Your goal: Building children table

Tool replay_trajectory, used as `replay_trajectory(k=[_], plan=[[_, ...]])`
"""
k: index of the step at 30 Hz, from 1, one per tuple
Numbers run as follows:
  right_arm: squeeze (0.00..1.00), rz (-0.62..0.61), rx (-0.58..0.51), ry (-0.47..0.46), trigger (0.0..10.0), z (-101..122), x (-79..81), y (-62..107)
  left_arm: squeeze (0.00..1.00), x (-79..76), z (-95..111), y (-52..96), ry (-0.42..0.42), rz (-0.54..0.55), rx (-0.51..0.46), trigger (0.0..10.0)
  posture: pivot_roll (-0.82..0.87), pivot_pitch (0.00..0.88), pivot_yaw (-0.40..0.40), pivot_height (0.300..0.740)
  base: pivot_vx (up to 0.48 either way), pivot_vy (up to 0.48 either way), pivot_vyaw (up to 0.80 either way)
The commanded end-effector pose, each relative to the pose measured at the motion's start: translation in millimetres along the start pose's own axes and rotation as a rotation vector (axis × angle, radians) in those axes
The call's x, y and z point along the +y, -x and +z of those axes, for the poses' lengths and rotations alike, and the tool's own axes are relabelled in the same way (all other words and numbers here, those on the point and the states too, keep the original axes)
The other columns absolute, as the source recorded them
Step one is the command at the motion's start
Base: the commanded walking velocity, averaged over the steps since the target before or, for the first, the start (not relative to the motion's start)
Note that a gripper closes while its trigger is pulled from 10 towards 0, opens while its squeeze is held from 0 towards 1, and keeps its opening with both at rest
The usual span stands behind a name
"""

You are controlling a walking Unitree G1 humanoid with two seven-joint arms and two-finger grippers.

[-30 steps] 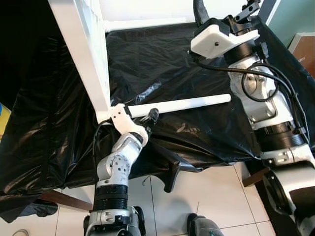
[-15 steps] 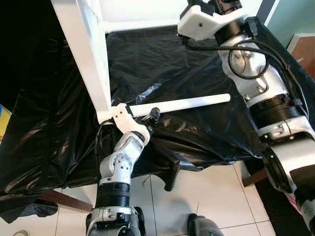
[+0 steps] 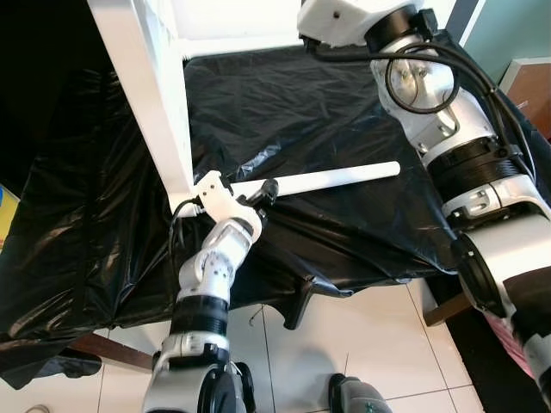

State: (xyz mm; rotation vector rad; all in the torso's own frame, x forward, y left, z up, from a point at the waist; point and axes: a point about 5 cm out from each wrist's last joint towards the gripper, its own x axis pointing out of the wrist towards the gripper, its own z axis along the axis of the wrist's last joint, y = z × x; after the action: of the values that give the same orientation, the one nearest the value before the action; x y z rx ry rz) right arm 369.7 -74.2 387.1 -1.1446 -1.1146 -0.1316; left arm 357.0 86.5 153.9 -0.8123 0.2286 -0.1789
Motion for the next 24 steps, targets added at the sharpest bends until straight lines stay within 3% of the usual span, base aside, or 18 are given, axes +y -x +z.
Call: replay_trajectory(k=[1,8,13,17,18,19,24], plan=[[0.00,-0.028,-0.023,-0.014,0.0,5,-6.3,-5.4,0.00,2.0,-15,-2.6,0.051,0.060,0.039,10.0,-0.05,0.196,0.067,0.740,0.000,0.000,0.00],[0.00,-0.053,-0.014,-0.061,0.0,6,-17.6,-9.0,0.00,-1.8,-6,-11.4,0.059,0.079,0.012,10.0,-0.06,0.206,0.079,0.740,0.000,0.000,0.00],[0.00,-0.105,0.050,-0.189,0.0,2,-49.2,-17.1,0.00,-18.9,7,-20.8,0.066,0.065,-0.068,10.0,-0.07,0.218,0.096,0.740,0.000,0.000,0.00],[0.00,-0.122,0.073,-0.231,0.0,0,-59.9,-21.6,0.00,-24.0,5,-24.6,0.079,0.073,-0.085,10.0,-0.08,0.224,0.102,0.740,0.000,0.000,0.00],[0.00,-0.128,0.080,-0.243,0.0,0,-63.3,-23.0,0.00,-30.0,4,-27.7,0.083,0.067,-0.087,4.5,-0.08,0.225,0.102,0.740,0.000,0.000,0.00],[0.00,-0.131,0.084,-0.251,0.0,-1,-65.4,-23.9,0.00,-35.9,3,-30.1,0.085,0.057,-0.090,0.0,-0.08,0.226,0.103,0.740,0.000,0.000,0.00],[0.00,-0.120,0.101,-0.287,0.0,-2,-66.6,-26.4,0.00,-54.5,3,-36.3,0.077,0.049,-0.105,0.0,-0.09,0.234,0.107,0.740,0.000,0.000,0.00]])
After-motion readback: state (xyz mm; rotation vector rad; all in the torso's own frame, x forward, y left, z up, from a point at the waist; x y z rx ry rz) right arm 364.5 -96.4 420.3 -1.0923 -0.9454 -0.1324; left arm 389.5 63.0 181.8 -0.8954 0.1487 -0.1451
